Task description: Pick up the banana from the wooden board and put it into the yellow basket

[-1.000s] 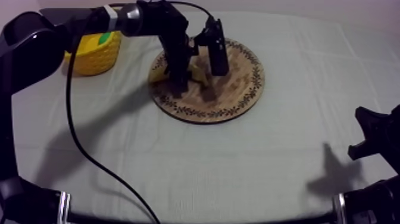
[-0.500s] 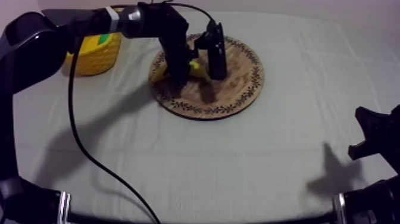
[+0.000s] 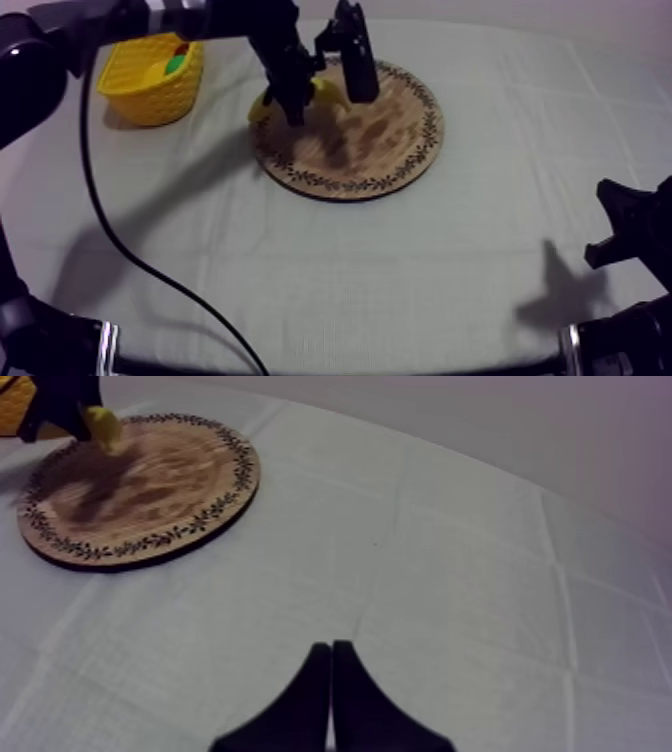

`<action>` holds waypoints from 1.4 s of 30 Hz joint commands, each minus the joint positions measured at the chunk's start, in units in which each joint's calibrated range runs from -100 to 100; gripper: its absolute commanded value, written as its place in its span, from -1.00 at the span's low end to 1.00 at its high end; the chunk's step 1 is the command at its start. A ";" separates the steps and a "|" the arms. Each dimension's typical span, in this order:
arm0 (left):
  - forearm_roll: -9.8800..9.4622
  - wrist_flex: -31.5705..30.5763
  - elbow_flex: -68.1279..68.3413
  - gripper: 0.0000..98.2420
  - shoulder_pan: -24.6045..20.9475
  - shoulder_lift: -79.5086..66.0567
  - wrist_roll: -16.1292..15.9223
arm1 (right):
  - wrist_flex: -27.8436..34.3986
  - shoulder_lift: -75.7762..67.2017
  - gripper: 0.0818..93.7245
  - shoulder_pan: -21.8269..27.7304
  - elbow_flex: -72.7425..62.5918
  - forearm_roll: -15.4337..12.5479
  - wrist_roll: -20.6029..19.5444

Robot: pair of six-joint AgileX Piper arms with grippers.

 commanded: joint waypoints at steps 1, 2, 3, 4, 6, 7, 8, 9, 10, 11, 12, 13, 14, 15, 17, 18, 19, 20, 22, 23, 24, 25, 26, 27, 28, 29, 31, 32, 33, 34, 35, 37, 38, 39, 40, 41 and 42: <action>0.72 0.09 2.14 -0.56 -0.39 -6.09 -0.09 | -0.03 0.00 -0.99 0.00 -0.03 0.00 0.00; 1.10 0.22 3.18 -0.56 -0.61 -8.12 -0.15 | -0.03 0.00 -0.99 0.00 -0.03 0.00 0.00; 1.48 0.42 4.27 -0.56 -0.88 -10.16 -0.24 | -0.03 0.00 -0.99 0.00 -0.03 0.00 0.00; 1.86 0.69 5.41 -0.56 -1.16 -12.26 -0.34 | -0.03 0.00 -0.99 0.00 -0.03 0.00 0.00; 2.60 1.37 7.72 -0.55 -1.79 -16.52 -0.42 | -0.03 0.00 -0.99 0.00 -0.03 0.00 0.00; 2.94 1.88 8.85 -0.55 -2.16 -18.62 -0.46 | -0.03 0.00 -0.99 0.00 -0.03 0.00 0.00; 3.26 2.51 10.02 -0.55 -2.57 -20.72 -0.52 | -0.03 0.00 -0.99 0.00 -0.03 0.00 0.00; 3.52 3.24 11.14 -0.56 -2.99 -22.80 -0.48 | -0.03 0.00 -0.99 0.00 -0.03 0.00 0.00; 3.70 4.12 12.15 -0.56 -3.42 -24.86 -0.31 | -0.03 0.00 -0.99 0.00 -0.03 0.00 0.00; 3.83 5.17 13.07 -0.56 -3.84 -26.89 -0.08 | -0.03 0.00 -0.99 0.00 -0.03 0.00 0.00; 3.92 6.47 13.74 -0.56 -4.29 -28.86 0.19 | -0.03 0.00 -0.99 0.00 -0.03 0.00 0.00; 3.98 7.86 14.24 -0.56 -4.76 -30.78 0.54 | -0.03 0.00 -0.99 0.00 -0.03 0.00 0.00; 4.02 9.32 14.59 -0.56 -5.24 -32.61 0.95 | -0.03 0.00 -0.99 0.00 -0.03 0.00 0.00; 4.05 10.80 14.84 -0.55 -5.77 -34.36 1.35 | -0.03 0.00 -0.99 0.00 -0.03 0.00 0.00; 4.08 13.37 15.14 -0.54 -6.87 -37.65 2.23 | -0.03 0.00 -0.99 0.00 -0.03 0.00 0.00; 4.05 14.54 15.22 -0.54 -7.41 -39.13 2.70 | -0.03 0.00 -0.99 0.00 -0.03 0.00 0.00; 4.06 15.62 15.21 -0.53 -7.97 -40.47 3.19 | -0.03 0.00 -0.99 0.00 -0.03 0.00 0.00; 4.06 16.64 15.17 -0.53 -8.50 -41.70 3.67 | -0.03 0.00 -0.99 0.00 -0.03 0.00 0.00; 3.95 18.82 14.78 -0.52 -9.52 -43.68 4.77 | -0.03 0.00 -0.99 0.00 -0.03 0.00 0.00; 3.92 19.88 14.33 -0.51 -10.03 -44.39 5.37 | -0.03 0.00 -0.99 0.00 -0.03 0.00 0.00; 3.89 20.89 13.76 -0.51 -10.53 -44.93 6.01 | -0.03 0.00 -0.99 0.00 -0.03 0.00 0.00; 3.87 21.79 13.02 -0.50 -11.04 -45.31 6.70 | -0.03 0.00 -0.99 0.00 -0.03 0.00 0.00; 3.88 22.57 12.16 -0.50 -11.59 -45.52 7.39 | -0.03 0.00 -0.99 0.00 -0.03 0.00 0.00; 3.88 23.18 11.26 -0.50 -12.15 -45.62 8.13 | -0.03 0.00 -0.99 0.00 -0.03 0.00 0.00; 3.86 23.66 10.37 -0.49 -12.71 -45.61 8.91 | -0.03 0.00 -0.99 0.00 -0.03 0.00 0.00; 3.85 24.02 9.47 -0.49 -13.30 -45.48 9.72 | -0.03 0.00 -0.99 0.00 -0.03 0.00 0.00; 3.83 24.57 7.93 -0.49 -14.48 -44.93 11.41 | -0.03 0.00 -0.99 0.00 -0.03 0.00 0.00; 3.81 24.80 7.40 -0.49 -15.04 -44.51 12.26 | -0.03 0.00 -0.99 0.00 -0.03 0.00 0.00; 3.81 24.99 7.06 -0.50 -15.58 -44.03 13.09 | -0.03 0.00 -0.99 0.00 -0.03 0.00 0.00; 3.80 25.12 6.99 -0.50 -16.16 -43.49 13.91 | -0.03 0.00 -0.99 0.00 -0.03 0.00 0.00; 3.79 25.21 7.17 -0.50 -16.80 -42.88 14.61 | -0.03 0.00 -0.99 0.00 -0.03 0.00 0.00; 3.79 25.16 8.05 -0.50 -18.18 -41.48 15.93 | -0.03 0.00 -0.99 0.00 -0.03 0.00 0.00; 3.82 24.98 8.52 -0.49 -18.93 -40.75 16.48 | -0.03 0.00 -0.99 0.00 -0.03 0.00 0.00; 3.88 24.68 8.95 -0.49 -19.70 -39.98 16.90 | -0.03 0.00 -0.99 0.00 -0.03 0.00 0.00; 3.94 24.20 9.25 -0.49 -20.43 -39.18 17.27 | -0.03 0.00 -0.99 0.00 -0.03 0.00 0.00; 3.98 23.52 9.36 -0.48 -21.14 -38.29 17.64 | -0.03 0.00 -0.99 0.00 -0.03 0.00 0.00; 4.01 22.76 9.23 -0.48 -21.81 -37.35 17.93 | -0.03 0.00 -0.99 0.00 -0.03 0.00 0.00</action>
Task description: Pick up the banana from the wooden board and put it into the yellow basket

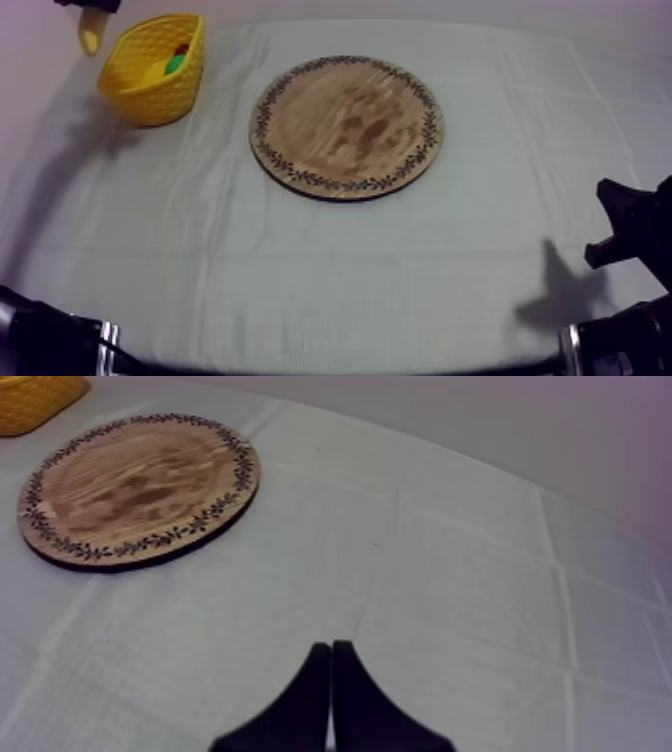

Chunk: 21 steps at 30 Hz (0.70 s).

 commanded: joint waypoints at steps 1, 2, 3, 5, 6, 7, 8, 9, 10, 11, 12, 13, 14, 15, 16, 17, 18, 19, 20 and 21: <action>0.05 -1.62 -0.48 -0.48 -1.94 2.23 0.93 | 0.06 0.00 -0.99 0.00 -0.03 0.00 0.00; 0.06 -2.16 -1.06 -0.47 -2.48 3.26 1.09 | 0.06 0.00 -0.99 0.00 -0.03 0.00 0.00; 0.07 -2.57 -1.81 -0.47 -2.97 4.34 1.24 | 0.06 0.00 -0.99 0.00 -0.03 0.00 0.00; 0.21 -3.06 -3.62 -0.48 -3.75 6.56 1.41 | 0.06 0.00 -0.99 0.00 -0.03 0.00 0.00; 0.29 -3.20 -4.57 -0.48 -4.08 7.71 1.46 | 0.06 0.00 -0.99 0.00 -0.03 0.00 0.00; 0.38 -3.35 -5.43 -0.48 -4.33 8.88 1.54 | 0.06 0.00 -0.99 0.00 -0.03 0.00 0.00; 0.47 -3.57 -6.20 -0.48 -4.52 10.01 1.64 | 0.06 0.00 -0.99 0.00 -0.03 0.00 0.00; 0.55 -3.90 -6.84 -0.48 -4.68 11.16 1.77 | 0.06 0.00 -0.99 0.00 -0.03 0.00 0.00; 0.60 -4.32 -7.33 -0.48 -4.79 12.28 1.90 | 0.06 0.00 -0.99 0.00 -0.03 0.00 0.00; 0.66 -4.83 -7.70 -0.48 -4.87 13.39 2.01 | 0.06 0.00 -0.99 0.00 -0.03 0.00 0.00; 0.69 -5.41 -8.02 -0.48 -4.95 14.51 2.11 | 0.06 0.00 -0.99 0.00 -0.03 0.00 0.00; 0.69 -6.09 -8.32 -0.48 -5.04 15.61 2.22 | 0.06 0.00 -0.99 0.00 -0.03 0.00 0.00; 0.66 -6.80 -8.63 -0.48 -5.16 16.71 2.32 | 0.06 0.00 -0.99 0.00 -0.03 0.00 0.00; 0.62 -7.52 -9.01 -0.48 -5.30 17.84 2.42 | 0.06 0.00 -0.99 0.00 -0.03 0.00 0.00; 0.60 -8.14 -9.51 -0.48 -5.44 19.02 2.50 | 0.06 0.00 -0.99 0.00 -0.03 0.00 0.00; 0.58 -8.63 -10.10 -0.48 -5.61 20.21 2.56 | 0.06 0.00 -0.99 0.00 -0.03 0.00 0.00; 0.57 -9.09 -10.74 -0.48 -5.77 21.40 2.60 | 0.06 0.00 -0.99 0.00 -0.03 0.00 0.00; 0.56 -9.58 -11.36 -0.48 -5.94 22.57 2.65 | 0.06 0.00 -0.99 0.00 -0.03 0.00 0.00; 0.55 -10.17 -11.89 -0.48 -6.11 23.68 2.71 | 0.06 0.00 -0.99 0.00 -0.03 0.00 0.00; 0.55 -10.89 -12.40 -0.49 -6.27 24.76 2.85 | 0.06 0.00 -0.99 0.00 -0.03 0.00 0.00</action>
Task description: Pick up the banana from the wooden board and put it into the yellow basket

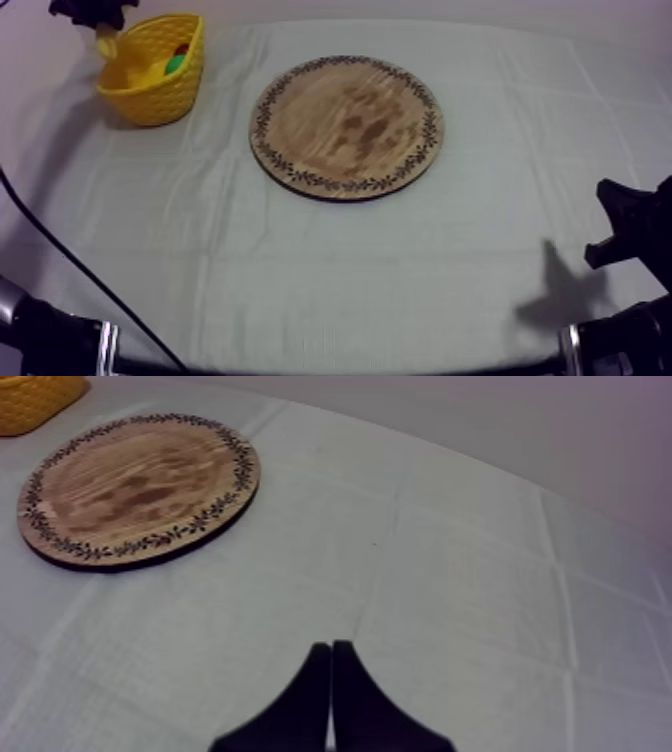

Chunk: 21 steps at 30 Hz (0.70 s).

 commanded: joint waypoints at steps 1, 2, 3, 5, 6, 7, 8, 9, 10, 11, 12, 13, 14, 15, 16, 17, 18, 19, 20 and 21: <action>-0.05 -1.57 -1.09 -0.50 -0.30 3.34 0.32 | -0.01 0.00 -0.99 0.00 -0.03 0.00 0.00; 0.01 -2.19 -1.53 -0.50 -0.43 4.27 0.44 | -0.01 0.00 -0.99 0.00 -0.03 0.00 0.00; 0.08 -2.65 -1.91 -0.51 -0.52 5.12 0.49 | -0.01 0.00 -0.99 0.00 -0.03 0.00 0.00; 0.19 -3.20 -2.60 -0.51 -0.55 6.65 0.53 | -0.01 0.00 -0.99 0.00 -0.03 0.00 0.00; 0.20 -3.36 -2.82 -0.52 -0.47 7.30 0.52 | -0.01 0.00 -0.99 0.00 -0.03 0.00 0.00; 0.21 -3.47 -2.98 -0.52 -0.38 7.92 0.52 | -0.01 0.00 -0.99 0.00 -0.03 0.00 0.00; 0.22 -3.55 -3.09 -0.52 -0.27 8.45 0.52 | -0.01 0.00 -0.99 0.00 -0.03 0.00 0.00; 0.23 -3.63 -3.13 -0.52 -0.15 8.96 0.52 | -0.01 0.00 -0.99 0.00 -0.03 0.00 0.00; 0.23 -3.68 -3.13 -0.52 -0.02 9.41 0.50 | -0.01 0.00 -0.99 0.00 -0.03 0.00 0.00; 0.23 -3.74 -3.06 -0.52 0.13 9.81 0.46 | -0.01 0.00 -0.99 0.00 -0.03 0.00 0.00; 0.24 -3.79 -2.98 -0.52 0.31 10.14 0.41 | -0.01 0.00 -0.99 0.00 -0.03 0.00 0.00; 0.24 -3.82 -2.86 -0.52 0.49 10.42 0.34 | -0.01 0.00 -0.99 0.00 -0.03 0.00 0.00; 0.22 -3.84 -2.70 -0.52 0.71 10.65 0.27 | -0.01 0.00 -0.99 0.00 -0.03 0.00 0.00; 0.20 -3.85 -2.56 -0.51 0.93 10.83 0.23 | -0.01 0.00 -0.99 0.00 -0.03 0.00 0.00; 0.15 -3.87 -2.46 -0.51 1.15 10.98 0.23 | -0.01 0.00 -0.99 0.00 -0.03 0.00 0.00; 0.11 -3.87 -2.43 -0.50 1.36 11.14 0.26 | -0.01 0.00 -0.99 0.00 -0.03 0.00 0.00; 0.07 -3.88 -2.47 -0.48 1.54 11.25 0.31 | -0.01 0.00 -0.99 0.00 -0.03 0.00 0.00; 0.05 -3.88 -2.53 -0.46 1.70 11.36 0.37 | -0.01 0.00 -0.99 0.00 -0.03 0.00 0.00; 0.03 -3.88 -2.61 -0.44 1.86 11.43 0.46 | -0.01 0.00 -0.99 0.00 -0.03 0.00 0.00; 0.02 -3.89 -2.70 -0.42 2.00 11.51 0.55 | -0.01 0.00 -0.99 0.00 -0.03 0.00 0.00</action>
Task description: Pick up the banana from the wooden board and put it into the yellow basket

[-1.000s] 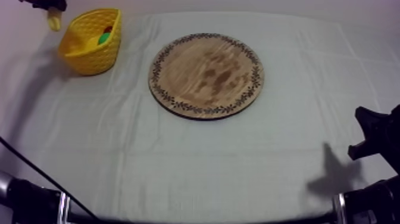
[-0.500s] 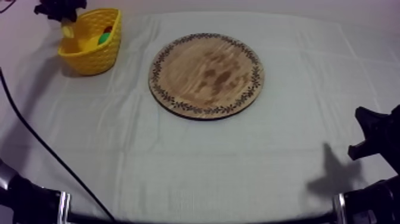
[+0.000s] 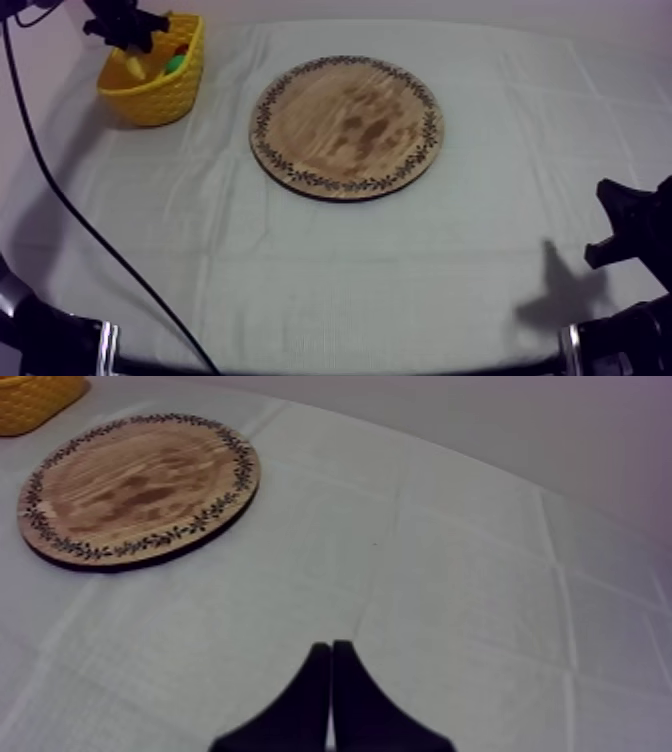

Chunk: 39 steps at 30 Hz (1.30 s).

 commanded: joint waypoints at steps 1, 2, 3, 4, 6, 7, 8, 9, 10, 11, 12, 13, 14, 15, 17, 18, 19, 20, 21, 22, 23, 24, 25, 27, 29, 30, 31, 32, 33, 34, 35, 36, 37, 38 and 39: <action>-0.06 0.06 -0.18 -0.38 0.22 0.09 0.20 | -0.01 0.00 -0.99 0.00 -0.03 0.00 0.00; -0.07 0.06 -0.26 -0.31 0.34 0.13 0.35 | -0.01 0.00 -0.99 0.00 -0.03 0.00 0.00; -0.05 0.06 -0.35 -0.20 0.44 0.16 0.49 | -0.01 0.00 -0.99 0.00 -0.03 0.00 0.00; 0.03 0.31 -0.44 -0.03 0.51 0.20 0.45 | -0.01 0.00 -0.99 0.00 -0.03 0.00 0.00; 0.32 1.42 -0.84 0.41 0.62 0.26 -0.07 | -0.01 0.00 -0.99 0.00 -0.03 0.00 0.00; 0.46 2.18 -1.19 0.57 0.73 0.27 -0.41 | -0.01 0.00 -0.99 0.00 -0.03 0.00 0.00; 0.58 2.76 -1.56 0.69 0.82 0.28 -0.71 | -0.01 0.00 -0.99 0.00 -0.03 0.00 0.00; 0.66 3.02 -1.86 0.77 0.89 0.26 -0.85 | -0.01 0.00 -0.99 0.00 -0.03 0.00 0.00; 0.72 3.13 -2.11 0.82 0.94 0.22 -0.93 | -0.01 0.00 -0.99 0.00 -0.03 0.00 0.00; 0.77 3.20 -2.28 0.86 0.97 0.20 -1.01 | -0.01 0.00 -0.99 0.00 -0.03 0.00 0.00; 0.81 3.26 -2.43 0.89 0.99 0.15 -1.03 | -0.01 0.00 -0.99 0.00 -0.03 0.00 0.00; 0.84 3.29 -2.53 0.91 1.01 0.12 -1.02 | -0.01 0.00 -0.99 0.00 -0.03 0.00 0.00; 0.85 3.32 -2.61 0.92 1.02 0.07 -1.02 | -0.01 0.00 -0.99 0.00 -0.03 0.00 0.00; 0.85 3.34 -2.63 0.93 1.03 -0.01 -0.99 | -0.01 0.00 -0.99 0.00 -0.03 0.00 0.00; 0.77 3.36 -2.65 0.93 1.01 -0.25 -0.67 | -0.01 0.00 -0.99 0.00 -0.03 0.00 0.00; 0.71 3.37 -2.62 0.92 1.00 -0.42 -0.54 | -0.01 0.00 -0.99 0.00 -0.03 0.00 0.00; 0.66 3.37 -2.54 0.91 0.97 -0.67 -0.46 | -0.01 0.00 -0.99 0.00 -0.03 0.00 0.00; 0.63 3.32 -2.38 0.89 0.91 -1.02 -0.40 | -0.01 0.00 -0.99 0.00 -0.03 0.00 0.00; 0.65 3.24 -2.13 0.86 0.80 -1.50 -0.35 | -0.01 0.00 -0.99 0.00 -0.03 0.00 0.00; 0.73 3.14 -1.82 0.83 0.65 -2.12 -0.40 | -0.01 0.00 -0.99 0.00 -0.03 0.00 0.00; 0.79 3.02 -1.48 0.79 0.49 -2.84 -0.45 | -0.01 0.00 -0.99 0.00 -0.03 0.00 0.00; 0.84 2.74 -1.03 0.73 0.33 -3.71 -0.48 | -0.01 0.00 -0.99 0.00 -0.03 0.00 0.00; 0.87 2.30 -0.49 0.65 0.15 -4.73 -0.49 | -0.01 0.00 -0.99 0.00 -0.03 0.00 0.00; 0.91 1.10 0.83 0.43 -0.23 -7.13 -0.58 | -0.01 0.00 -0.99 0.00 -0.03 0.00 0.00; 1.01 -0.26 2.53 0.16 -0.66 -9.96 -0.93 | -0.01 0.00 -0.99 0.00 -0.03 0.00 0.00; 1.14 -0.84 3.45 0.03 -0.89 -11.51 -1.23 | -0.01 0.00 -0.99 0.00 -0.03 0.00 0.00; 1.33 -1.28 4.36 -0.09 -1.11 -13.08 -1.59 | -0.01 0.00 -0.99 0.00 -0.03 0.00 0.00; 1.58 -1.58 5.23 -0.20 -1.33 -14.73 -2.03 | -0.01 0.00 -0.99 0.00 -0.03 0.00 0.00; 1.82 -1.77 6.17 -0.28 -1.53 -16.45 -2.45 | -0.01 0.00 -0.99 0.00 -0.03 0.00 0.00; 1.98 -1.83 7.14 -0.35 -1.67 -18.19 -2.81 | -0.01 0.00 -0.99 0.00 -0.03 0.00 0.00; 2.10 -1.87 8.18 -0.39 -1.77 -19.99 -3.15 | -0.01 0.00 -0.99 0.00 -0.03 0.00 0.00; 2.18 -1.87 9.28 -0.43 -1.84 -21.83 -3.45 | -0.01 0.00 -0.99 0.00 -0.03 0.00 0.00; 2.23 -1.85 10.45 -0.45 -1.88 -23.72 -3.76 | -0.01 0.00 -0.99 0.00 -0.03 0.00 0.00; 2.27 -1.83 11.77 -0.47 -1.92 -25.67 -4.09 | -0.01 0.00 -0.99 0.00 -0.03 0.00 0.00; 2.30 -1.82 13.23 -0.49 -1.94 -27.70 -4.43 | -0.01 0.00 -0.99 0.00 -0.03 0.00 0.00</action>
